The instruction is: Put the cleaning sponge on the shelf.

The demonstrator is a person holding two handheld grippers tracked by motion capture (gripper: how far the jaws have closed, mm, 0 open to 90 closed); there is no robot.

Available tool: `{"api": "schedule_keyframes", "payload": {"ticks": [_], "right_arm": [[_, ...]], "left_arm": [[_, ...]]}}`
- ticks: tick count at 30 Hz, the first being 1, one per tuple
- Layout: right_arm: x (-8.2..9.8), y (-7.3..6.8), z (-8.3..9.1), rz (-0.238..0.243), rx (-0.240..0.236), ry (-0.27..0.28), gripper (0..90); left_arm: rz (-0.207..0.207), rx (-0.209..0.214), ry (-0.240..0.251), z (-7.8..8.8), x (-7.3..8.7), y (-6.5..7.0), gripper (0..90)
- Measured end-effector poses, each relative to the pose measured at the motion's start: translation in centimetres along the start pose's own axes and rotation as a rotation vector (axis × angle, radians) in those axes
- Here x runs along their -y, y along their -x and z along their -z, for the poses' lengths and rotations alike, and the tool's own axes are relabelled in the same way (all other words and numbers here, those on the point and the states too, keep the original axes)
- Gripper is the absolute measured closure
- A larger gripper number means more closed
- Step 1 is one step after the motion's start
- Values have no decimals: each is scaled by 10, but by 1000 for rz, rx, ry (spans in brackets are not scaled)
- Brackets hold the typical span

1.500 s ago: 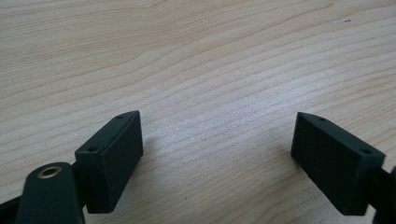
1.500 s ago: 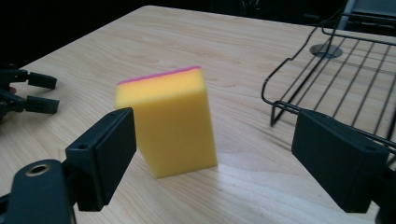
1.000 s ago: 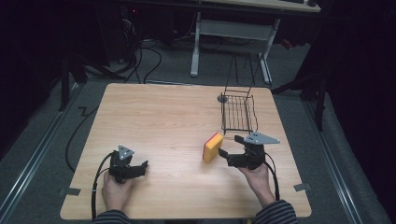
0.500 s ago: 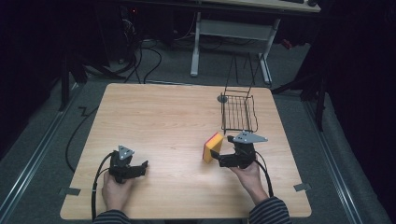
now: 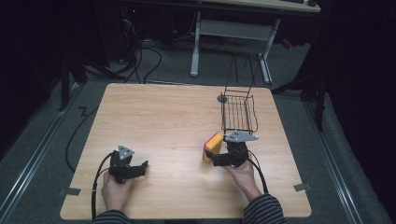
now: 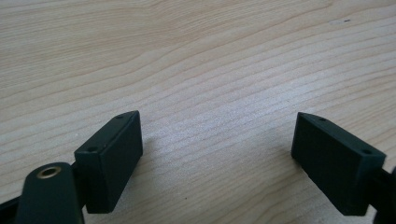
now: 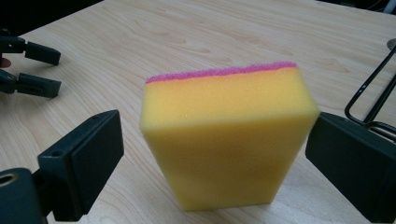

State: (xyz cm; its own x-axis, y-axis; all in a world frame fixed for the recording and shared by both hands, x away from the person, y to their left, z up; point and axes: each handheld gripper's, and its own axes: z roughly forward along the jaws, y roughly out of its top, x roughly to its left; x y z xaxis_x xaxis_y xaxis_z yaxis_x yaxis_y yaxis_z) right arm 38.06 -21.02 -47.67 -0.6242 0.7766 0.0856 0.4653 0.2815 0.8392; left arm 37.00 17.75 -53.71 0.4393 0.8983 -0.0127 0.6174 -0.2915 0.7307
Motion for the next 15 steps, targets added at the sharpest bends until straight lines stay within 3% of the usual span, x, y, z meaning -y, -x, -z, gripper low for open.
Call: {"api": "schedule_keyframes", "payload": {"ticks": [15], "right_arm": [[5,1,-20,-20,12,-38,53]], "left_arm": [[-1,1,0,0,0,0,171]]}}
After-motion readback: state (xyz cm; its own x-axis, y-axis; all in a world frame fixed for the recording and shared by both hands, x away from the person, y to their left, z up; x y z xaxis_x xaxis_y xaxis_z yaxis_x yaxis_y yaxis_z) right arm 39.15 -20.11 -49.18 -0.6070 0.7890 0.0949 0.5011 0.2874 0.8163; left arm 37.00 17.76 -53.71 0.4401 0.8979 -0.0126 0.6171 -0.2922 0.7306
